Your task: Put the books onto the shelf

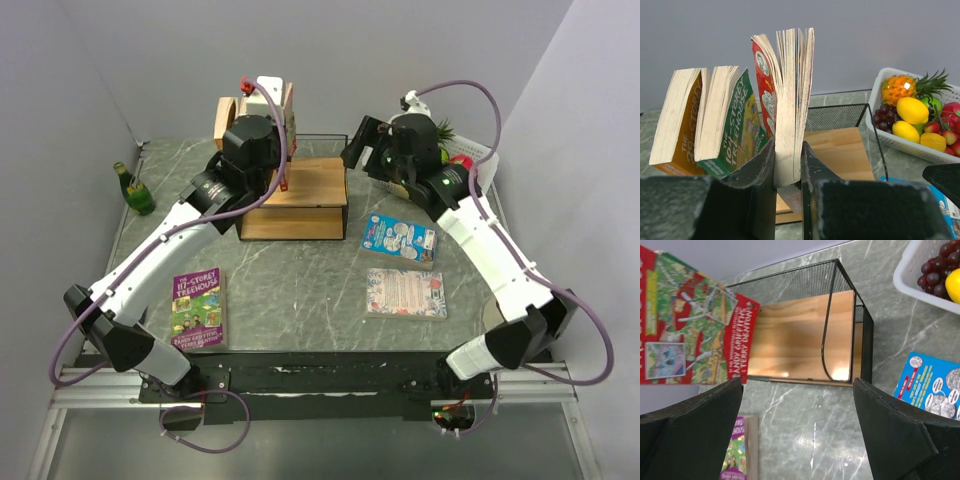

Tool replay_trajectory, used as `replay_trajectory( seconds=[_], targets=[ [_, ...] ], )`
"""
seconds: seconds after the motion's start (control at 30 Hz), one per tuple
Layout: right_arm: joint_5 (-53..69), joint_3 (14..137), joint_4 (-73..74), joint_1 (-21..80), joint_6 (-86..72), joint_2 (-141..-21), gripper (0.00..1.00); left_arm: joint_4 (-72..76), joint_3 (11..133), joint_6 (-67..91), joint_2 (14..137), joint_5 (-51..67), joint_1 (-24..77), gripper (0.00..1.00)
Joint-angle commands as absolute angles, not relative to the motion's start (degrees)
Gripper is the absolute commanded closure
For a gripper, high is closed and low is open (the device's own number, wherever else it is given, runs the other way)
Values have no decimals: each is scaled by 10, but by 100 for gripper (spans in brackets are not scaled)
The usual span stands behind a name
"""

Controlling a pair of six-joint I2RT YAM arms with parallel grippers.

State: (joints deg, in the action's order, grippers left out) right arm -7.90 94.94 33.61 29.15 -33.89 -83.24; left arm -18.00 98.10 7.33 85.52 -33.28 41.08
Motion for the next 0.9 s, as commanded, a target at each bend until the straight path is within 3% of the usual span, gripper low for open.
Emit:
replay_trajectory(
  seconds=[0.0, 0.37, 0.87],
  targets=[
    [-90, 987, 305, 282, -328, -862, 2, -89, 976, 76, 850, -298, 377, 99],
    [-78, 1005, 286, 265, -330, -944, 3, -63, 944, 92, 874, -176, 331, 99],
    [-62, 1051, 289, 258, -323, -1024, 7, -40, 902, 69, 892, -212, 318, 99]
  ],
)
